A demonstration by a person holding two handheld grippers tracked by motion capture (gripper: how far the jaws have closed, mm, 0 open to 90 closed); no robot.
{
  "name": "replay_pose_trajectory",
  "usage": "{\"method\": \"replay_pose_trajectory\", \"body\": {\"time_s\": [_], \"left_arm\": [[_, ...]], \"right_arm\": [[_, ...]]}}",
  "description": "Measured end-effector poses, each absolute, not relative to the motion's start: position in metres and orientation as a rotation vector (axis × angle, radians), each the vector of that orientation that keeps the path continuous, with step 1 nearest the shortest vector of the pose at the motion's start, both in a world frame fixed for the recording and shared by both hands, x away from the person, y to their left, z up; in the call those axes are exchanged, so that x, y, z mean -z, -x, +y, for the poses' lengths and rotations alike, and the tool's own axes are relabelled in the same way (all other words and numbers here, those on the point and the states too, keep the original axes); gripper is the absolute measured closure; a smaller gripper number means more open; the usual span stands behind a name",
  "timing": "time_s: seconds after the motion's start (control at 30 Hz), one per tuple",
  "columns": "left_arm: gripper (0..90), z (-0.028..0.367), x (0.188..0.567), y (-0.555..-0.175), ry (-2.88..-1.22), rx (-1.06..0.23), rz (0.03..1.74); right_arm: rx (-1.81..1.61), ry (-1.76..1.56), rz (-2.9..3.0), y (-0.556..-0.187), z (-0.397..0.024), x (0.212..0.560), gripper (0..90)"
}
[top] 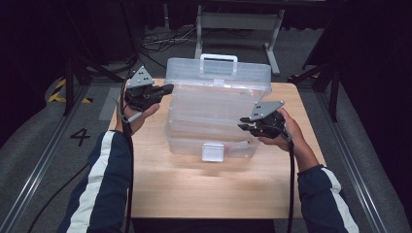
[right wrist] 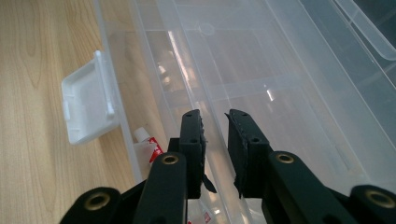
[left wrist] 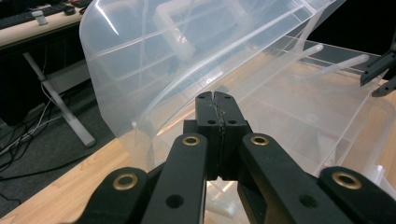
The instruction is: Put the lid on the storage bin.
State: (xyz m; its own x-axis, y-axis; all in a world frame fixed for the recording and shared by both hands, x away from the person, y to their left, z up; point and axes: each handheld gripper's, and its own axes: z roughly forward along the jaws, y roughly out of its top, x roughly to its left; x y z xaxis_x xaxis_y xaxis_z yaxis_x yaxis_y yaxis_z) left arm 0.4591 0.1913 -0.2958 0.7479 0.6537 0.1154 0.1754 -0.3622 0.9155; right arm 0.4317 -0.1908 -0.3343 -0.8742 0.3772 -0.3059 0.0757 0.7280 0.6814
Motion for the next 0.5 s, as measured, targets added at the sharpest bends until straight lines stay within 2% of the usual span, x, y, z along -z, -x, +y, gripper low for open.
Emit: {"method": "replay_pose_trajectory", "body": {"time_s": [0.5], "left_arm": [[90.0, 0.194, 0.305, -0.446, -1.934, -0.564, 0.611]], "right_arm": [[-1.039, -0.431, 2.472, -0.421, -0.228, 0.333, 77.1]]}}
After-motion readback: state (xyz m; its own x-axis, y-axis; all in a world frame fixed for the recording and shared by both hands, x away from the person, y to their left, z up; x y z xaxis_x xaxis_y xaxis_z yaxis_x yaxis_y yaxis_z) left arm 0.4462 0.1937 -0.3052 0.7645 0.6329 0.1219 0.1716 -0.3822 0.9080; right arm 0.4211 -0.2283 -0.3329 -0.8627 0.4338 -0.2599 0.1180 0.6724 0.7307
